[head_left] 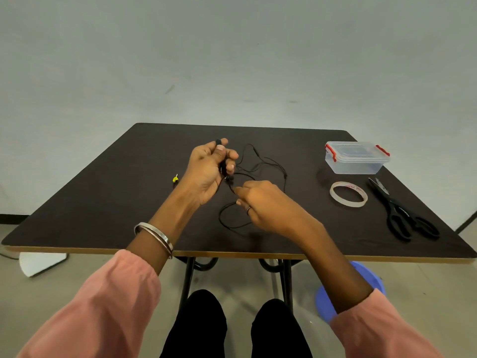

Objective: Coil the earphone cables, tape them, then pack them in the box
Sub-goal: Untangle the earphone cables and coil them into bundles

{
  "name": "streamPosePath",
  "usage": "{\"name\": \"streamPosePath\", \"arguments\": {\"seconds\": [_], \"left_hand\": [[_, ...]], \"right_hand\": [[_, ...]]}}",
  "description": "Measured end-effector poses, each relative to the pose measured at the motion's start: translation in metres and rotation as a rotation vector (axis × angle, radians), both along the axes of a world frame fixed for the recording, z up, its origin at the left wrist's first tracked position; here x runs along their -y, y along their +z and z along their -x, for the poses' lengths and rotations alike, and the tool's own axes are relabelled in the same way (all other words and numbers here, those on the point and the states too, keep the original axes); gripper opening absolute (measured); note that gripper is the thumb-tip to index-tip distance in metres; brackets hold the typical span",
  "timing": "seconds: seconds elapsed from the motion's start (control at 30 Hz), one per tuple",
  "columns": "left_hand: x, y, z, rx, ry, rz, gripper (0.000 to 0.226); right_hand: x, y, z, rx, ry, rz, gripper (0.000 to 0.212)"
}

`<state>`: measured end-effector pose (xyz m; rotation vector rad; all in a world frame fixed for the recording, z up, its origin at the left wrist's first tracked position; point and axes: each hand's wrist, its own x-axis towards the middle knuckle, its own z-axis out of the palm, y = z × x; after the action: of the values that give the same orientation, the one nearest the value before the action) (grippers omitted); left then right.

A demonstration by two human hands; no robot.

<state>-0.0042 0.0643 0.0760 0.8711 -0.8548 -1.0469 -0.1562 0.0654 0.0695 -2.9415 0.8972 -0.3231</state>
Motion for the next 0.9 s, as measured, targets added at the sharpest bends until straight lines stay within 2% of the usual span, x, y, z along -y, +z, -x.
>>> {"name": "streamPosePath", "arguments": {"seconds": [0.1,0.27,0.4,0.53,0.63,0.7,0.77,0.9], "left_hand": [[-0.001,-0.008,0.003,0.107,0.016,-0.003,0.018],[0.001,-0.017,0.002,0.378,0.014,-0.006,0.022],[-0.004,-0.018,0.002,0.556,-0.178,0.027,0.025],[-0.009,-0.015,0.005,0.424,-0.406,-0.088,0.029],[-0.009,-0.018,0.003,0.380,-0.511,-0.137,0.035],[-0.008,-0.021,0.000,0.412,-0.542,-0.121,0.036],[-0.008,-0.023,-0.001,0.409,-0.541,-0.104,0.032],[-0.007,-0.022,0.000,0.259,-0.546,-0.107,0.028]], "right_hand": [[0.003,0.010,-0.001,0.022,0.083,0.011,0.021],[0.016,0.027,0.006,0.285,0.084,-0.079,0.024],[0.032,0.043,0.015,0.419,0.081,-0.203,0.020],[0.050,0.056,0.021,0.333,0.093,-0.212,0.024],[0.062,0.060,0.022,0.145,0.077,-0.051,0.031],[0.067,0.059,0.021,0.048,0.078,0.075,0.027],[0.068,0.053,0.020,0.064,0.095,0.191,0.022],[0.070,0.030,0.019,0.285,-0.046,0.321,0.024]]}}
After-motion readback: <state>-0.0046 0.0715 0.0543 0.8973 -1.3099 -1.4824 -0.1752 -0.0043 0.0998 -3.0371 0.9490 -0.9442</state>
